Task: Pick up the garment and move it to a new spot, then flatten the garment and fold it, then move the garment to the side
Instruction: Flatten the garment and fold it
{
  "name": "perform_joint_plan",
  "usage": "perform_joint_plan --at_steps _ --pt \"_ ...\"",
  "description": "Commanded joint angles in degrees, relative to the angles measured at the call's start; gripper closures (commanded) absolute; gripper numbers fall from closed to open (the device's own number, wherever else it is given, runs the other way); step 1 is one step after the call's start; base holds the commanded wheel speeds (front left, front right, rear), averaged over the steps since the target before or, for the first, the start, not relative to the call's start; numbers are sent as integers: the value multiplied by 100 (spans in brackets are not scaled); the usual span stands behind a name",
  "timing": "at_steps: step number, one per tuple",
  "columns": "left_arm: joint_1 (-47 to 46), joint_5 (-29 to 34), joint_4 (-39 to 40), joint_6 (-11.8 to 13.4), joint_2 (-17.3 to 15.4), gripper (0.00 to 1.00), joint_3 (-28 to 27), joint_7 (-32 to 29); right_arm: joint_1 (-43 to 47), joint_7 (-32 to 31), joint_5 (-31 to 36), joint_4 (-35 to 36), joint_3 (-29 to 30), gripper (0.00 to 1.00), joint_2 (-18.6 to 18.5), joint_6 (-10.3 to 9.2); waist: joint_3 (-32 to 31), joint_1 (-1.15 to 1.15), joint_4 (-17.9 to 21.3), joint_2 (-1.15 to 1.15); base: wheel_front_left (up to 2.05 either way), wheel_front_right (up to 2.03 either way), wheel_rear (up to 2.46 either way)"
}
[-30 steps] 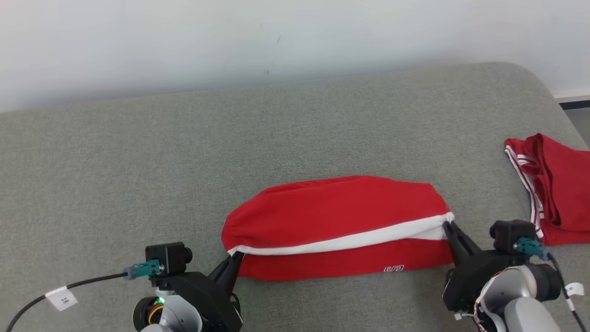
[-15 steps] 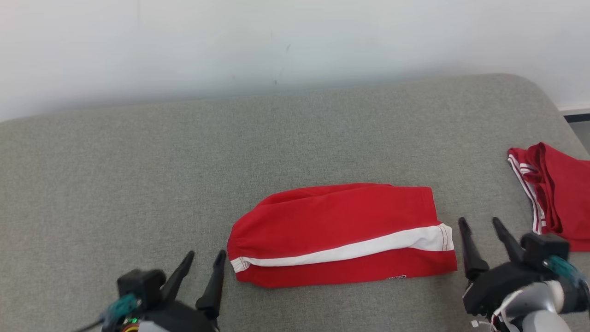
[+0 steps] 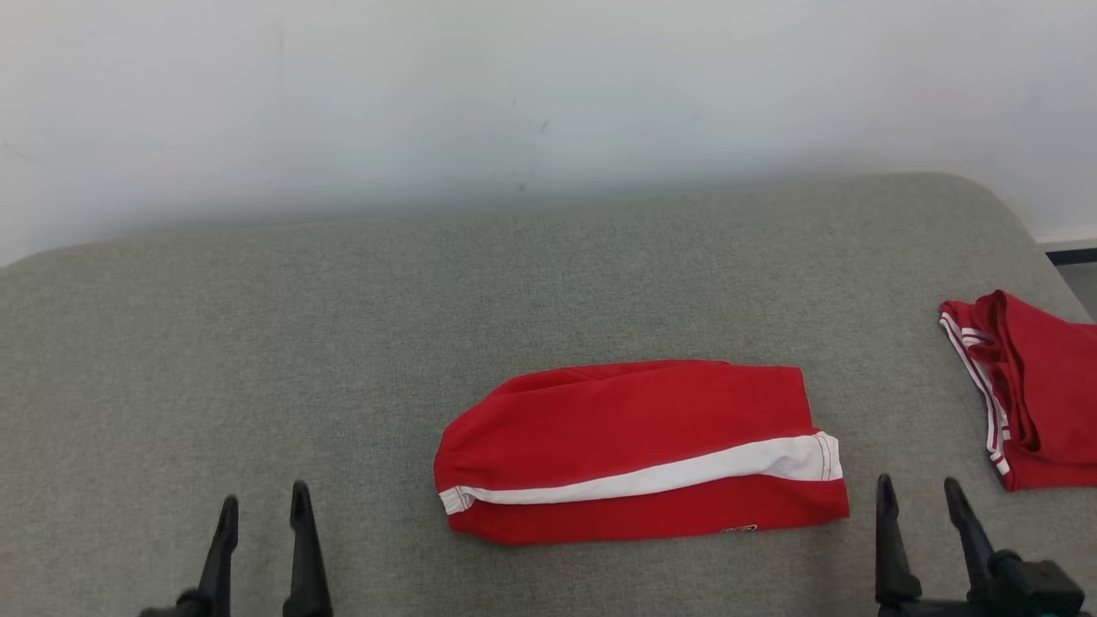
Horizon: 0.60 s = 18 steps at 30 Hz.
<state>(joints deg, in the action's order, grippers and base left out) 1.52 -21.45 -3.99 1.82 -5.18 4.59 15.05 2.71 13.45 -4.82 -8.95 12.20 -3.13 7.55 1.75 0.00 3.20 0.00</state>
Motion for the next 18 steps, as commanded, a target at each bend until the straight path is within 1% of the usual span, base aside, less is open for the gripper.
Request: perform_joint_plan --at_steps 1,3,5,8,14,18 --pt "164 157 19 -39 34 0 -71 10 86 53 66 -54 -28 0 28 -16 -36 0 -21 0 0 0 0" --pt "243 397 6 -110 114 0 -185 11 97 100 15 -194 -76 0 29 -16 -70 0 -20 0 0 0 0" --pt "355 499 -97 -188 169 0 -260 12 79 132 -60 -307 -122 0 31 -16 -92 0 -12 0 0 0 0" --pt "408 692 -245 -309 201 0 -232 13 23 155 -69 -391 -195 0 33 -16 -103 0 10 0 0 0 0" --pt "277 804 -585 -520 223 0 -54 12 -126 159 24 -359 -225 0 33 -16 -77 0 74 0 0 0 0" --pt "84 683 -991 -649 227 0 129 14 -218 65 82 -279 -183 0 33 -16 -62 0 100 0 0 0 0"
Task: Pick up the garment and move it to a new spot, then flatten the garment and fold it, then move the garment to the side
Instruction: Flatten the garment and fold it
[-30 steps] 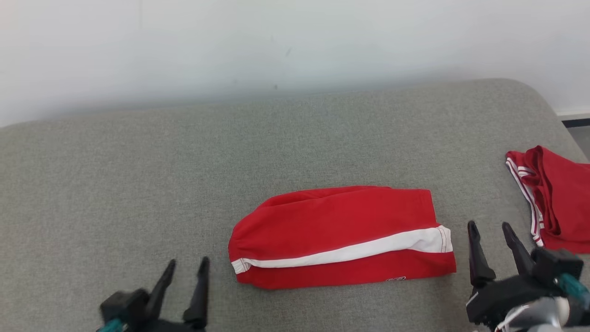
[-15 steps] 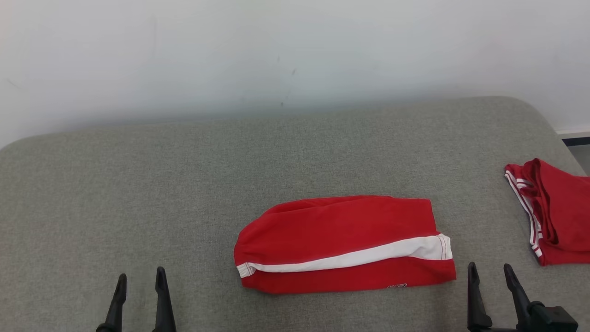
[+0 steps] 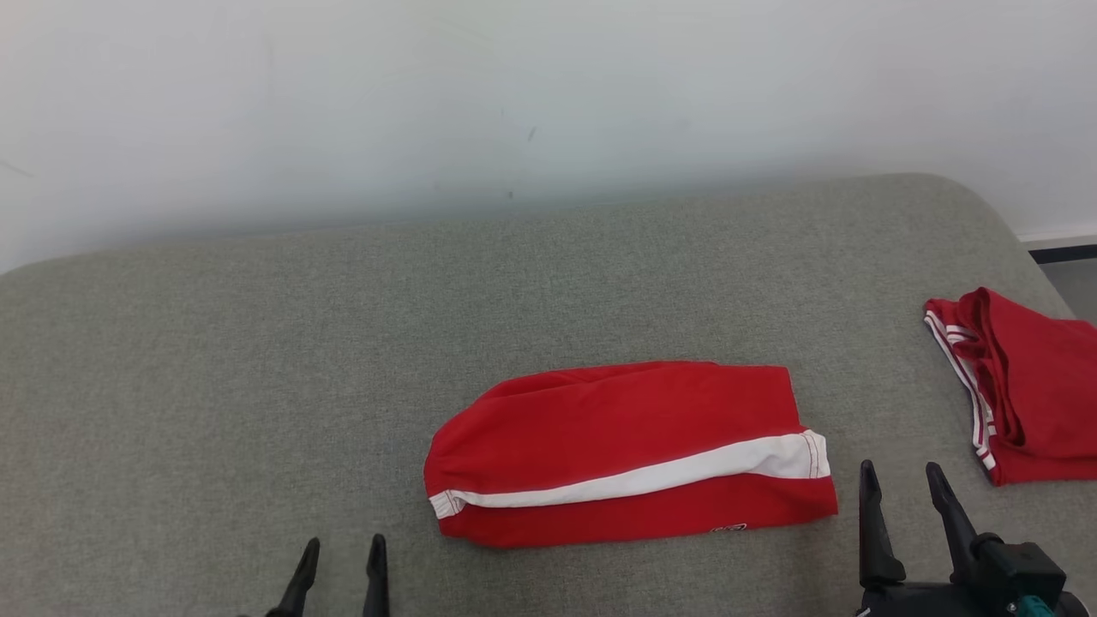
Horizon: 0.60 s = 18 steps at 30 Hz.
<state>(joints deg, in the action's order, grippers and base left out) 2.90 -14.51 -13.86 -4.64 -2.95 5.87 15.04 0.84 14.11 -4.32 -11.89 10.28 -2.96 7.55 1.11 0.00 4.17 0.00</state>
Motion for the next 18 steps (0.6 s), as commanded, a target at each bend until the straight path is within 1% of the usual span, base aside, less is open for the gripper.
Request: perform_joint_plan --at_steps 1,4,5,9,18 --pt "-146 -12 -116 -34 5 0 59 14 -46 -22 39 33 15 0 16 -16 6 0 6 0 0 0 0" --pt "-414 -193 -486 -132 7 0 255 -58 -40 -43 11 108 5 0 18 -16 23 0 21 0 0 0 0" --pt "-499 -341 -620 -154 7 0 322 -174 -34 -55 -8 123 -4 0 17 -16 32 0 27 0 0 0 0" --pt "-885 -520 -1030 -238 -11 0 539 -518 -44 -66 -101 114 -82 0 17 -16 86 0 89 0 0 0 0" --pt "-1394 -1010 -1521 -289 -140 0 806 -826 -133 5 -145 38 -109 0 17 -16 183 0 275 0 0 0 0"
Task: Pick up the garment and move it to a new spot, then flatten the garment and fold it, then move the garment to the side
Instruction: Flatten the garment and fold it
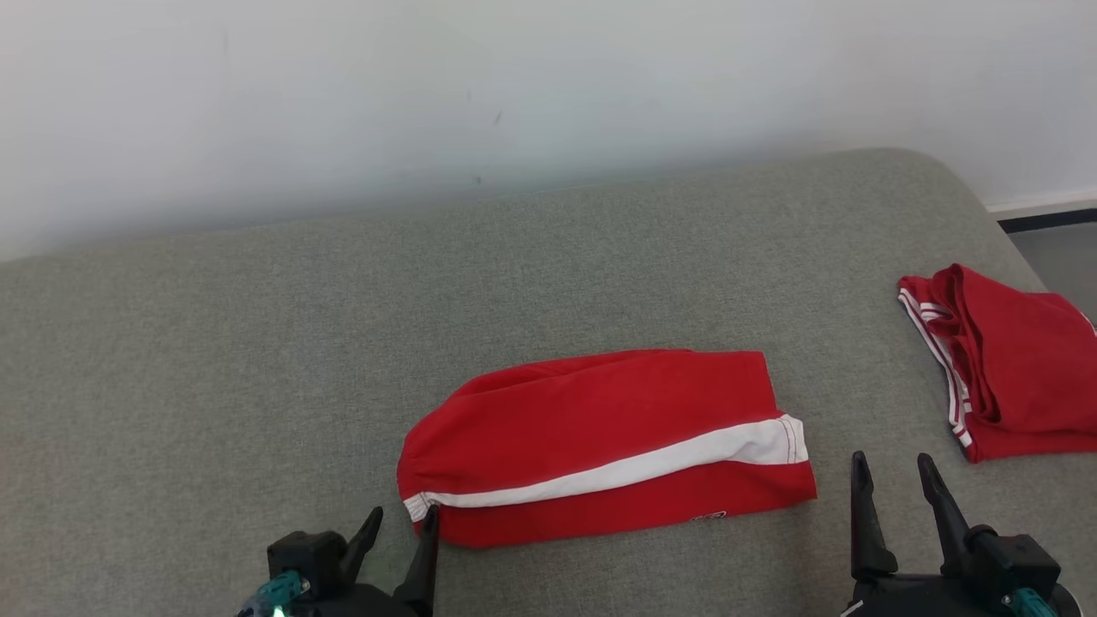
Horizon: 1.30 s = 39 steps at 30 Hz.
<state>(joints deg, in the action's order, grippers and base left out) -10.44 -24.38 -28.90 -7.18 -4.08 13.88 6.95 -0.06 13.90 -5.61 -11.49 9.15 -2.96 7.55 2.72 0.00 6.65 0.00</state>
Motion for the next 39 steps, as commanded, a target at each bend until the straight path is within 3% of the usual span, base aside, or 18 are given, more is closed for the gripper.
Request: perform_joint_plan --at_steps 1,2,3,4,5,7,8,18,23,29,39 --pt "-94 -72 -48 -25 -42 15 39 -39 -47 30 -17 -4 3 0 17 -16 31 0 43 0 0 0 0" --pt "-121 -125 -64 -28 -55 37 66 -48 -47 32 -16 -7 8 0 17 -16 38 0 52 0 0 0 0" --pt "-121 -125 -64 -28 -55 37 66 -48 -47 32 -16 -7 8 0 17 -16 38 0 52 0 0 0 0" --pt "-140 -186 -78 -29 -73 54 83 -59 -46 37 -14 -11 11 0 17 -16 45 0 60 0 0 0 0" --pt "-155 -255 -78 -27 -88 56 134 -85 -49 46 -14 -15 15 0 17 -16 53 0 68 0 0 0 0" --pt "-168 -342 -54 -27 -146 80 222 -96 -60 59 -16 -24 25 0 17 -16 66 0 74 0 0 0 0" --pt "-173 -459 -5 -28 -201 100 345 -102 -63 69 -21 -33 25 0 17 -16 71 0 74 0 0 0 0" --pt "111 -716 344 11 -596 100 473 108 -108 -24 43 43 27 0 17 -16 82 0 44 0 0 0 0" --pt "414 -741 641 165 -768 100 407 4 -154 -819 159 183 -67 0 1 -16 153 0 -46 0 0 0 0" --pt "408 -755 827 245 -748 100 441 -80 -290 -2230 -66 281 -767 0 -250 -17 256 0 -157 0 0 0 0" --pt "227 -743 865 244 -689 100 557 -118 -696 -2905 125 107 -705 0 -135 -16 404 0 -182 0 0 0 0"
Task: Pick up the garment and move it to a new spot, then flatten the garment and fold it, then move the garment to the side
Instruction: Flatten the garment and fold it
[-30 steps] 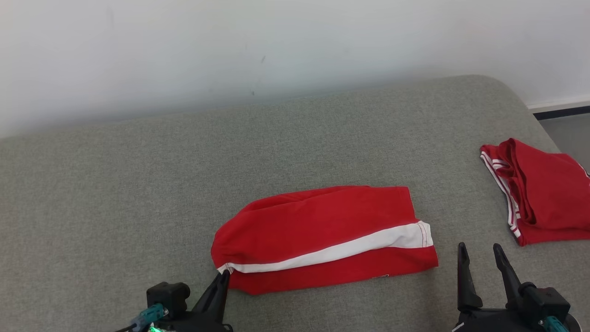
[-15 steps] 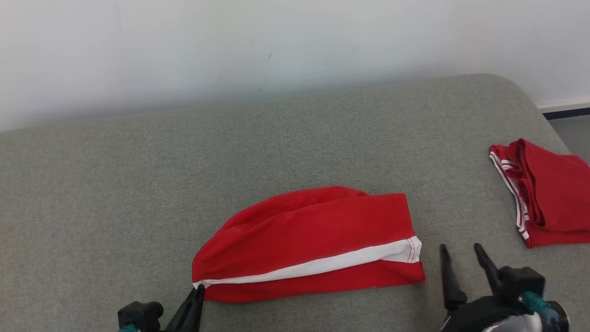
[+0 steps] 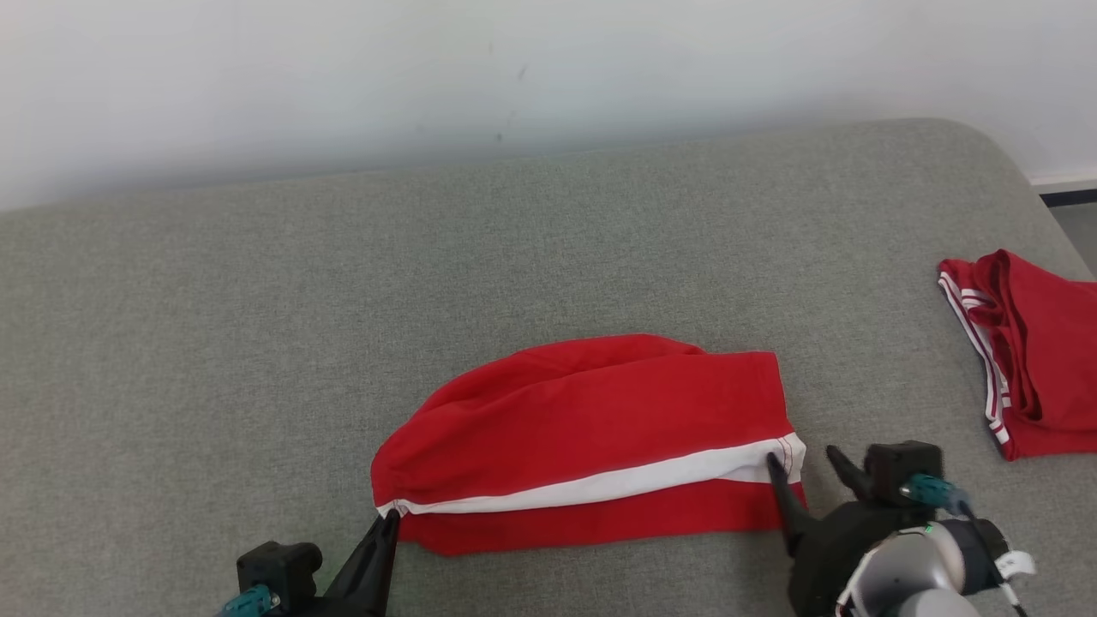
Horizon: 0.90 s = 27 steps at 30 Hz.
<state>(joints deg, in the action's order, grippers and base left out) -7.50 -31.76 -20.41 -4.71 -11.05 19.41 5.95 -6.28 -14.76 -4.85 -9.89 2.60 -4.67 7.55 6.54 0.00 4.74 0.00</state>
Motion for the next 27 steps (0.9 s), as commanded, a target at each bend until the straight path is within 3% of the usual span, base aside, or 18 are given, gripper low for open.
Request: perform_joint_plan --at_steps 1,9,18,22,24,26,27 --pt "-76 -15 12 -9 5 100 11 -19 -122 -77 32 -121 -105 0 5 -16 32 0 13 0 0 0 0" --pt "-119 -39 -6 2 -33 100 29 -13 -371 -96 -295 -365 -572 0 -222 -16 94 0 18 0 0 0 0" --pt "-99 -124 -33 14 -58 100 8 33 -190 -185 -566 -94 -1032 0 -243 -16 100 0 47 0 0 0 0" --pt "-136 -145 -24 11 -54 100 36 29 -144 -279 -575 -71 -981 0 -215 -16 124 0 50 0 0 0 0" --pt "-158 -150 -17 5 -47 100 53 23 -155 -299 -488 -87 -933 9 -241 -16 138 0 38 0 0 0 0" --pt "-167 -142 -21 -5 -46 100 72 14 -165 -314 -458 -81 -956 39 -246 -16 148 0 18 0 0 0 0" --pt "-168 -145 -29 -9 -48 100 79 14 -166 -318 -469 -47 -1002 44 -249 -16 149 0 10 0 0 0 0"
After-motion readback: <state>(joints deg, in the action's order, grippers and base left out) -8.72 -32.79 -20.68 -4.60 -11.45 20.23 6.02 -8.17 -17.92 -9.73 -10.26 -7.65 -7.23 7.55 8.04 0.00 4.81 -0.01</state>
